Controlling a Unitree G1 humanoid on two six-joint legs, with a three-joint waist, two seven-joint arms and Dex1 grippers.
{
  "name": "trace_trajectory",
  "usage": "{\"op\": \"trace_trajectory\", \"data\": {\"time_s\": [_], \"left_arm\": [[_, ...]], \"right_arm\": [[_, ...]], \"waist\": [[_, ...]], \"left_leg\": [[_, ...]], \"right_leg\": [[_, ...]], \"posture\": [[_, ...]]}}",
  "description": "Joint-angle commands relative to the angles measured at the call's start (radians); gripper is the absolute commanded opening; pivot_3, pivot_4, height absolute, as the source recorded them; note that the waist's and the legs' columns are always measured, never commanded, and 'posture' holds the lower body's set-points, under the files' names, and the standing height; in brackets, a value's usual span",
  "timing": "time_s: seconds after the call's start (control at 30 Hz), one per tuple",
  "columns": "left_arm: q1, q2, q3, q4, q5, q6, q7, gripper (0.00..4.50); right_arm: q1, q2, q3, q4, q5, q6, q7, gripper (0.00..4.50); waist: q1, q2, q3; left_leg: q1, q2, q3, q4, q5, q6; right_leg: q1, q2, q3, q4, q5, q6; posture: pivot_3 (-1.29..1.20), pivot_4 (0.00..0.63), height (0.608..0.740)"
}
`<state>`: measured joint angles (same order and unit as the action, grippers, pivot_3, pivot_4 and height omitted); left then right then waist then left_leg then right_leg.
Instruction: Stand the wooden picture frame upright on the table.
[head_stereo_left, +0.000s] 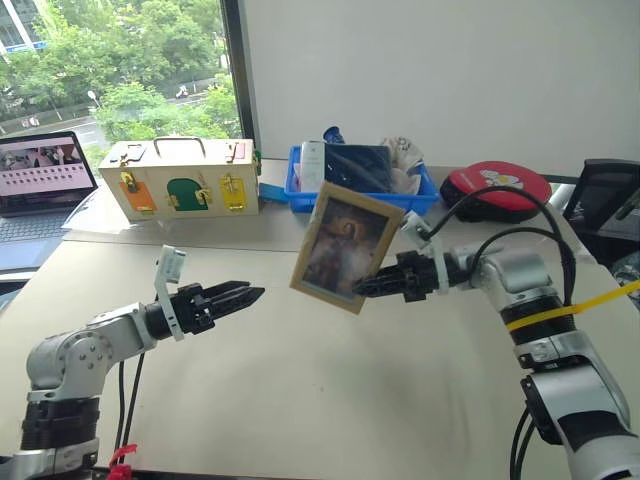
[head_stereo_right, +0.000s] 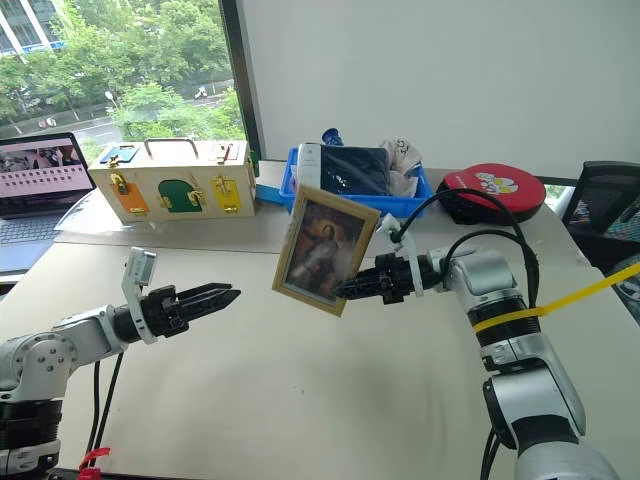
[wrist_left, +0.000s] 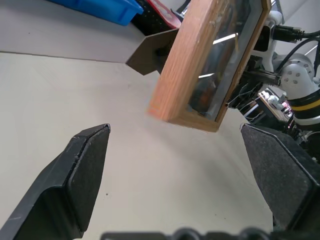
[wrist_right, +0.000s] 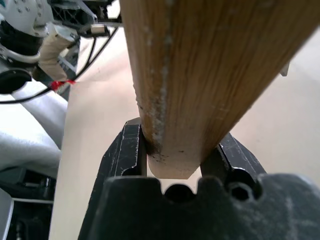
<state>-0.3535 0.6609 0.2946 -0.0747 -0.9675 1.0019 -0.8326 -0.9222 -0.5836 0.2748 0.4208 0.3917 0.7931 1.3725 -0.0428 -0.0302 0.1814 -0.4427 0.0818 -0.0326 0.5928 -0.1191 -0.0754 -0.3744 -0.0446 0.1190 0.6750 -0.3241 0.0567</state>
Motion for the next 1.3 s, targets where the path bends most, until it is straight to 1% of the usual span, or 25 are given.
{"op": "trace_trajectory", "data": {"time_s": [0.03,0.1,0.23,0.3,0.37,0.5,0.6,0.73,0.83,0.9,0.97,1.03,1.07,1.17,1.2,1.27,1.3], "left_arm": [[-0.028,-0.039,0.051,0.004,-0.015,-0.026,0.066,4.50],[-0.052,-0.064,0.075,0.032,-0.012,-0.028,0.122,4.50],[-0.051,-0.072,0.080,0.016,-0.018,-0.021,0.138,4.50],[-0.040,-0.072,0.077,0.000,-0.017,-0.018,0.144,4.50],[-0.024,-0.074,0.073,-0.012,-0.015,-0.018,0.148,4.50],[-0.013,-0.080,0.073,-0.004,-0.009,-0.020,0.158,4.50],[-0.012,-0.085,0.069,0.008,-0.002,-0.026,0.161,4.50],[-0.007,-0.091,0.058,0.005,0.010,-0.041,0.148,4.50],[-0.001,-0.090,0.046,0.001,0.020,-0.048,0.136,4.50],[0.000,-0.089,0.041,0.004,0.027,-0.053,0.129,4.50],[-0.001,-0.086,0.037,0.011,0.032,-0.058,0.122,4.50],[-0.005,-0.084,0.034,0.018,0.037,-0.062,0.116,4.50],[-0.007,-0.084,0.032,0.021,0.040,-0.063,0.112,4.50],[-0.012,-0.079,0.018,0.030,0.056,-0.066,0.095,4.50],[-0.014,-0.078,0.014,0.031,0.060,-0.068,0.088,4.50],[-0.017,-0.077,0.009,0.034,0.067,-0.070,0.079,4.50],[-0.018,-0.074,0.003,0.035,0.073,-0.075,0.069,4.50]], "right_arm": [[-0.041,0.014,0.024,0.117,-0.091,-0.137,0.000,1.19],[-0.071,0.035,0.029,0.217,-0.134,-0.215,0.000,1.19],[-0.116,0.068,0.014,0.359,-0.186,-0.338,0.012,1.19],[-0.135,0.078,0.007,0.419,-0.203,-0.364,0.033,1.19],[-0.138,0.080,0.021,0.449,-0.217,-0.365,0.087,1.19],[-0.108,0.088,0.031,0.428,-0.210,-0.330,0.189,1.19],[-0.084,0.094,0.036,0.405,-0.204,-0.286,0.236,1.19],[-0.077,0.106,0.031,0.407,-0.209,-0.271,0.233,1.19],[-0.067,0.107,0.035,0.404,-0.228,-0.325,0.212,1.19],[-0.048,0.102,0.043,0.383,-0.252,-0.407,0.187,1.19],[-0.039,0.102,0.035,0.361,-0.247,-0.415,0.190,1.19],[-0.034,0.102,0.027,0.341,-0.242,-0.414,0.188,2.21],[-0.032,0.101,0.025,0.332,-0.242,-0.410,0.186,2.37],[-0.023,0.094,0.007,0.289,-0.227,-0.375,0.195,3.46],[-0.020,0.089,-0.004,0.278,-0.222,-0.367,0.189,3.73],[-0.011,0.079,-0.028,0.261,-0.218,-0.369,0.163,4.44],[-0.005,0.068,-0.041,0.256,-0.212,-0.362,0.156,4.44]], "waist": [[0.000,0.000,0.000],[0.000,0.000,0.000],[-0.010,-0.001,0.000],[-0.015,-0.001,0.000],[-0.020,-0.001,0.000],[-0.020,-0.001,0.000],[-0.020,-0.001,0.000],[-0.020,-0.001,0.000],[-0.020,-0.001,0.000],[-0.019,-0.001,0.000],[-0.019,-0.001,0.000],[-0.019,-0.001,0.000],[-0.019,-0.001,0.000],[-0.018,-0.001,0.001],[-0.018,-0.001,0.001],[-0.018,-0.001,0.001],[-0.018,-0.001,0.001]], "left_leg": [[0.000,0.000,0.000,0.000,0.000,0.000],[0.000,0.000,0.000,0.000,0.000,0.000],[0.000,0.000,0.000,0.002,0.000,0.000],[0.000,0.000,0.000,0.001,0.000,0.000],[0.000,0.000,0.000,0.001,0.000,0.000],[0.000,0.000,0.000,0.001,0.000,0.000],[0.000,0.000,0.000,0.002,0.000,0.000],[0.001,0.000,0.000,0.002,0.000,0.000],[0.002,0.000,0.000,0.002,0.000,0.000],[0.002,0.000,0.000,0.002,0.000,0.000],[0.002,0.000,0.000,0.002,0.000,0.000],[0.002,0.000,0.000,0.002,0.000,0.000],[0.002,0.000,0.000,0.002,0.000,0.000],[0.001,0.000,0.000,0.002,0.000,0.000],[0.001,0.000,0.000,0.002,0.000,0.000],[0.001,0.000,0.000,0.002,0.000,0.000],[0.001,0.000,0.000,0.002,0.000,0.000]], "right_leg": [[0.000,0.000,0.000,0.000,0.000,0.000],[0.000,0.000,0.000,0.000,0.000,0.000],[0.000,0.000,0.000,0.001,0.000,0.000],[0.000,0.000,0.000,0.001,0.000,0.000],[0.000,0.000,0.000,0.002,0.000,0.000],[0.000,0.000,0.000,0.002,0.000,0.000],[0.001,0.000,0.000,0.002,0.000,0.000],[0.002,0.000,0.000,0.002,0.000,0.000],[0.002,0.000,0.000,0.002,0.000,0.000],[0.002,0.000,0.000,0.002,0.000,0.000],[0.002,0.000,0.000,0.002,0.000,0.000],[0.002,0.000,0.000,0.002,0.000,0.000],[0.002,0.000,0.000,0.002,0.000,0.000],[0.001,0.000,0.000,0.002,0.000,0.000],[0.001,0.000,0.000,0.002,0.000,0.000],[0.001,0.000,0.000,0.002,0.000,0.000],[0.001,0.000,0.000,0.002,0.000,0.000]], "posture": [[0.00,0.150,0.726],[0.00,0.150,0.726],[0.00,0.150,0.726],[0.00,0.150,0.726],[0.00,0.150,0.726],[0.00,0.150,0.726],[0.00,0.150,0.726],[0.00,0.150,0.726],[0.00,0.150,0.726],[0.00,0.150,0.726],[0.00,0.150,0.726],[0.00,0.150,0.726],[0.00,0.150,0.726],[0.00,0.150,0.726],[0.00,0.150,0.726],[0.00,0.150,0.726],[0.00,0.150,0.726]]}}
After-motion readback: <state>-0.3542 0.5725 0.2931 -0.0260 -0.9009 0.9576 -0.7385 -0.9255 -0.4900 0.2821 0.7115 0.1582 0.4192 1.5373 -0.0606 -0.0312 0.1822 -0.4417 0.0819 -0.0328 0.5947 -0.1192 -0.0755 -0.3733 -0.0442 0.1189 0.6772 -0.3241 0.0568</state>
